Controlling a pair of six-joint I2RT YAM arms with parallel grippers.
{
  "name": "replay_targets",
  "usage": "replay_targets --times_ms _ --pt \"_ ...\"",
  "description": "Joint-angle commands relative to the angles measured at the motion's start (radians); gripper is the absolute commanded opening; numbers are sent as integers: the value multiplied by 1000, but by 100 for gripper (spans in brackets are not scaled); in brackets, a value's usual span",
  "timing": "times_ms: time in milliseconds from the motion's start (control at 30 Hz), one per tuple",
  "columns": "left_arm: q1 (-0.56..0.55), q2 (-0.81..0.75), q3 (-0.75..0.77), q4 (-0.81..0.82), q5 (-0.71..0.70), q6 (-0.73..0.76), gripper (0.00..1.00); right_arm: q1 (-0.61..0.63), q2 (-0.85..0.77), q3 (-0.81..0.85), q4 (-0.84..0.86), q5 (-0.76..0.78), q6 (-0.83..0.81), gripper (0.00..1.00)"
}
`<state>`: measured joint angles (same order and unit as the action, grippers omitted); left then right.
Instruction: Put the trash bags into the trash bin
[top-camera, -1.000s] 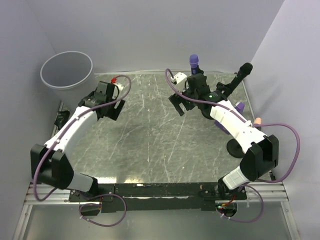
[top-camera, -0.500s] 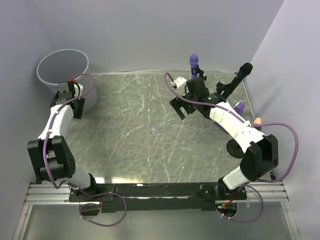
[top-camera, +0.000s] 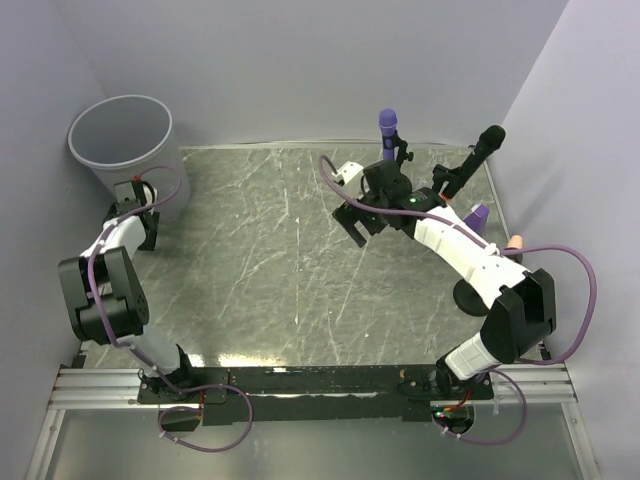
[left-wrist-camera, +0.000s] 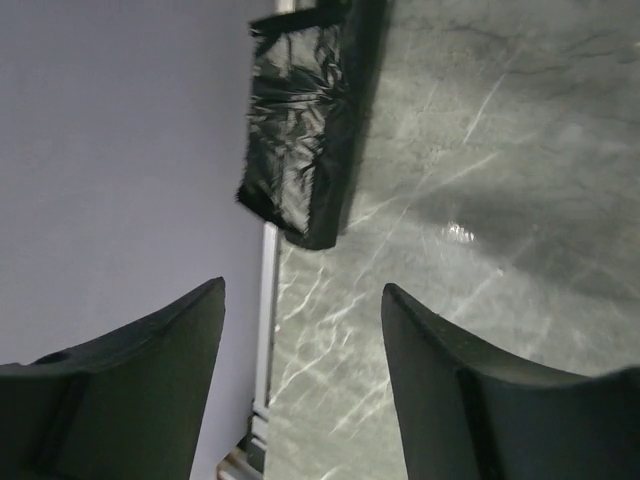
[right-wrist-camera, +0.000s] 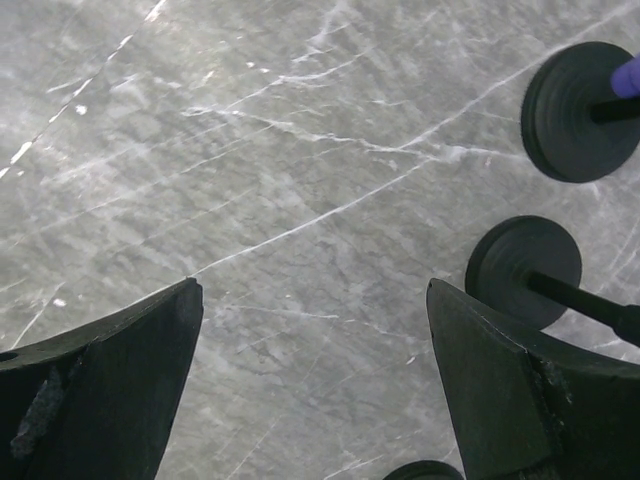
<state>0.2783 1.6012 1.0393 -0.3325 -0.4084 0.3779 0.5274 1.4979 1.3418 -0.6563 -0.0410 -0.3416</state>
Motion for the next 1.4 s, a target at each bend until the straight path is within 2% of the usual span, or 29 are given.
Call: replay_targets --times_ms 0,133,200,400,533,600,733,867,967,1067,1200,1267,1367 --pt "36 66 7 78 34 -14 66 36 -28 46 -19 30 -14 99" --pt "55 123 36 110 63 -4 63 59 -24 36 -19 38 -22 99" --pt "58 179 80 72 95 -5 56 68 -19 31 -19 38 -25 99" --pt "68 304 185 -22 180 -68 52 86 -13 17 -19 38 -23 99" --pt "70 330 189 -46 201 -82 52 89 -7 11 -8 75 -22 99" --pt "70 335 183 -65 223 -76 45 89 -4 8 -5 81 -23 99" --pt "68 322 151 -158 316 -77 18 89 -5 -9 7 93 -31 99" --pt "42 226 79 -258 488 -22 10 83 -24 -32 26 134 -25 99" --pt "-23 105 50 -309 618 22 8 53 -45 -41 34 150 -10 99" --pt "-125 -1 62 -359 826 49 10 -4 -56 -36 23 124 10 99" --pt "-327 -63 82 -326 1032 18 10 -121 -36 -6 -28 67 61 99" --pt "-408 -40 96 -246 1143 -48 12 -155 -15 13 -42 66 72 99" --pt "-478 73 123 -78 1314 -265 15 -187 -8 23 -49 69 95 99"
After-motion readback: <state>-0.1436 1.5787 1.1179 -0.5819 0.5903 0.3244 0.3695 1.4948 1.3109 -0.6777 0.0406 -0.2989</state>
